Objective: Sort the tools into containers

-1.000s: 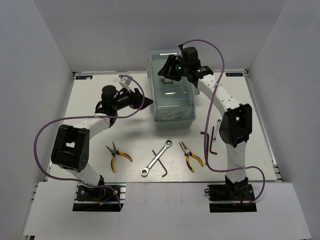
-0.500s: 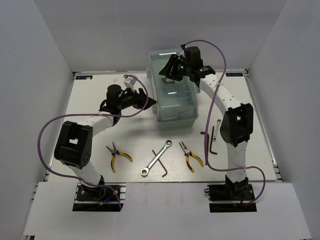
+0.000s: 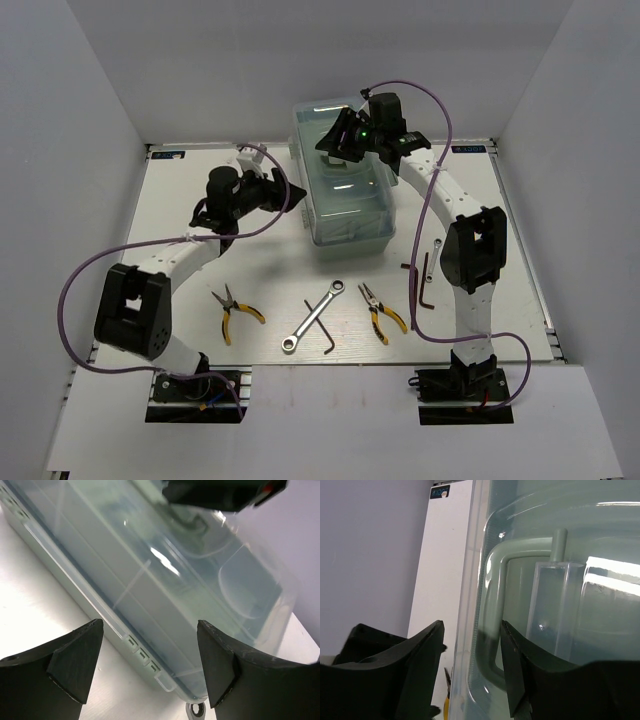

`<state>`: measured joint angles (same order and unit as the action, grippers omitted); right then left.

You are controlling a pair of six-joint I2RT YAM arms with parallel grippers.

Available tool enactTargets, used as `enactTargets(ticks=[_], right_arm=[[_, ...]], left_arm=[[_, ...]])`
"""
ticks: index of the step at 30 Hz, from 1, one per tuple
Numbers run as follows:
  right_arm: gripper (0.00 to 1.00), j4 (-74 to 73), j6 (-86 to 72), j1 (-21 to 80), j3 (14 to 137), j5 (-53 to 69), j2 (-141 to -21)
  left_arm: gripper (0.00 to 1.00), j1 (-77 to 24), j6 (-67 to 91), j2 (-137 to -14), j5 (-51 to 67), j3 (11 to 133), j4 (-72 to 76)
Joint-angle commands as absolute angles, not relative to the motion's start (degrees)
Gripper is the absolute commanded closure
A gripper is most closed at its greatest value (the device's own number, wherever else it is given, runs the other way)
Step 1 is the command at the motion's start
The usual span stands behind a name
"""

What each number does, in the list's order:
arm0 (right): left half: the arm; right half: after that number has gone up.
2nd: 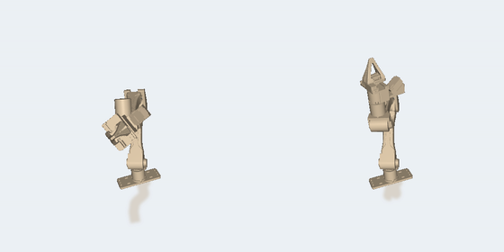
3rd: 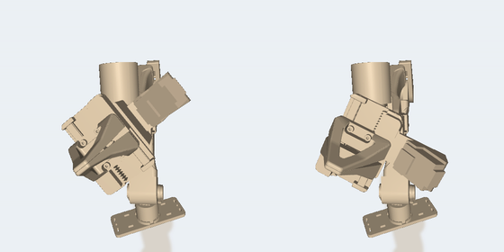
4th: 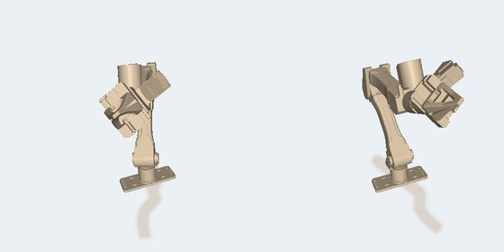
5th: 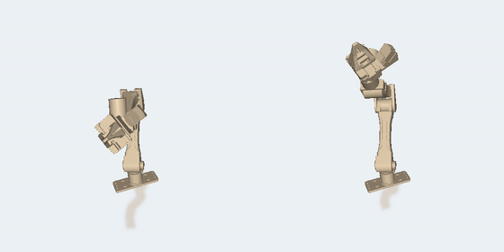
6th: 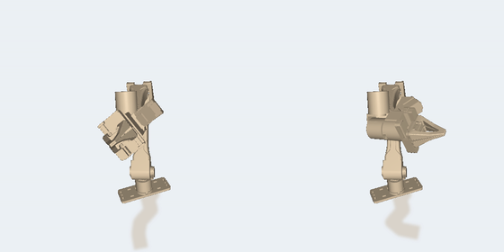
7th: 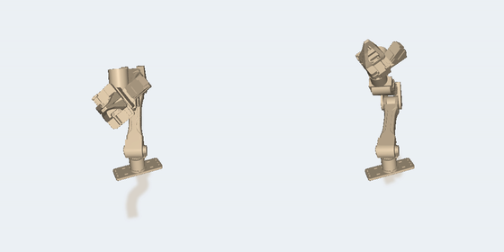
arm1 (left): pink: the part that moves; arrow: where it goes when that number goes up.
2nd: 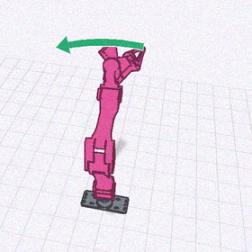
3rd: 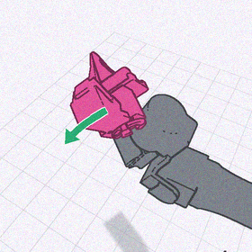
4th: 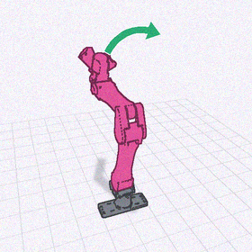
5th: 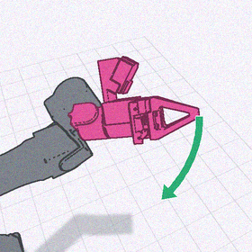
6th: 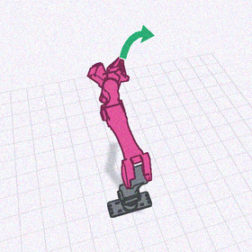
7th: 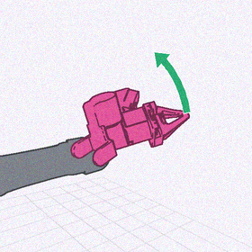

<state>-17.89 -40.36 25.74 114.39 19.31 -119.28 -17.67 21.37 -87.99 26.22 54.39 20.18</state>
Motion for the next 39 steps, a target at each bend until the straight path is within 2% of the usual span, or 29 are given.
enactTargets(ticks=[1,6,20,39], right_arm=[[0.45,-15.2,-42.6,27.1,114.3,24.6,-115.0],[0.45,-15.4,-42.7,27.0,114.5,24.9,-115.2],[0.45,-14.8,-44.0,26.7,114.9,25.8,-115.6],[0.47,-13.0,-47.0,25.2,114.4,28.4,-115.5]], left_arm=[[0.14,-17.2,20.6,-82.9,21.6,55.6,18.6],[0.14,-17.2,21.7,-82.9,21.0,57.5,18.6],[0.20,-18.4,27.0,-95.8,27.2,71.0,23.1],[0.23,-18.4,32.0,-103.4,31.6,76.9,27.2]])
